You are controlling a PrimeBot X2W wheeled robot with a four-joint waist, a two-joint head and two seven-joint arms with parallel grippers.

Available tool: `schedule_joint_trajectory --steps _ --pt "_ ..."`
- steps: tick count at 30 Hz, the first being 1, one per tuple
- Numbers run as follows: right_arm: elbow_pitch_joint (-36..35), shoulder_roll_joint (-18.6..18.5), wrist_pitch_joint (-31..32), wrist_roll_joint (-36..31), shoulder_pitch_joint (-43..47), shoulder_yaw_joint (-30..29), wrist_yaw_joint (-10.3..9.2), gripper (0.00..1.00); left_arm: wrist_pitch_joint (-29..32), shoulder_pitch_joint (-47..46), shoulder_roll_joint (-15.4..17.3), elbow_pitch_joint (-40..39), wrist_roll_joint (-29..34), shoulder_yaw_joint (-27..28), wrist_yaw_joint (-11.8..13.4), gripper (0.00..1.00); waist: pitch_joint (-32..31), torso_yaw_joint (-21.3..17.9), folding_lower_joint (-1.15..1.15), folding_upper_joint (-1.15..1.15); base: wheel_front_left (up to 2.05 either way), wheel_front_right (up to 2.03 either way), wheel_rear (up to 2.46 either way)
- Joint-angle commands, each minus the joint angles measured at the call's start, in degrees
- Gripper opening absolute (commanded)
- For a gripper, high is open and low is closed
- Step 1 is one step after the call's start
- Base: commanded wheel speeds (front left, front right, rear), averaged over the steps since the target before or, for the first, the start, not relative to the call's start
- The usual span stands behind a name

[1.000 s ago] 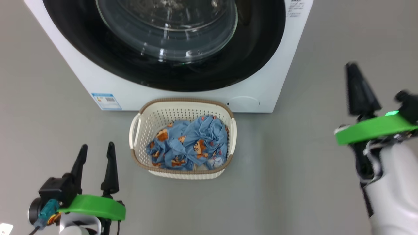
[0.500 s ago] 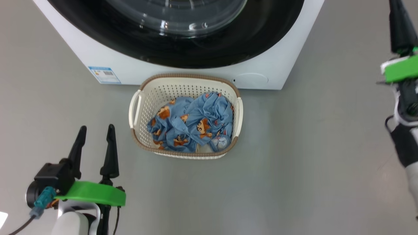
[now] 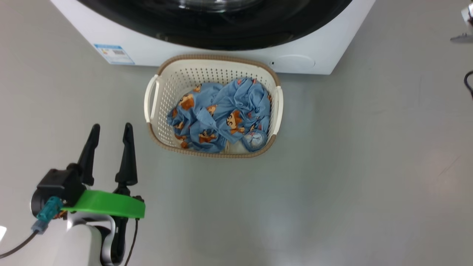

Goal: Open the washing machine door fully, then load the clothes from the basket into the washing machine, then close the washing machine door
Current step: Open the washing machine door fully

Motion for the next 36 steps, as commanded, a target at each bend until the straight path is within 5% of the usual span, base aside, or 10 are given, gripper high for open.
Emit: schedule_joint_trajectory --steps 1,18,36 --pt "-1.2 -0.5 1.0 1.0 -1.7 1.1 0.09 0.00 -0.4 -1.5 1.3 -1.8 -0.4 1.4 -0.1 1.00 1.7 0.8 0.00 0.00 0.00 0.00 0.00" --pt "3.8 -1.0 12.5 9.1 -14.7 4.1 0.09 0.00 -0.4 -4.6 0.6 -4.3 -0.6 1.8 -0.1 1.00 8.1 3.8 0.00 0.00 0.00 0.00 0.00" --pt "9.6 0.2 21.6 10.1 -18.8 8.3 0.09 0.00 -0.4 -4.1 0.0 -3.2 -1.1 2.1 -0.2 1.00 7.2 6.0 0.00 0.00 0.00 0.00 0.00"
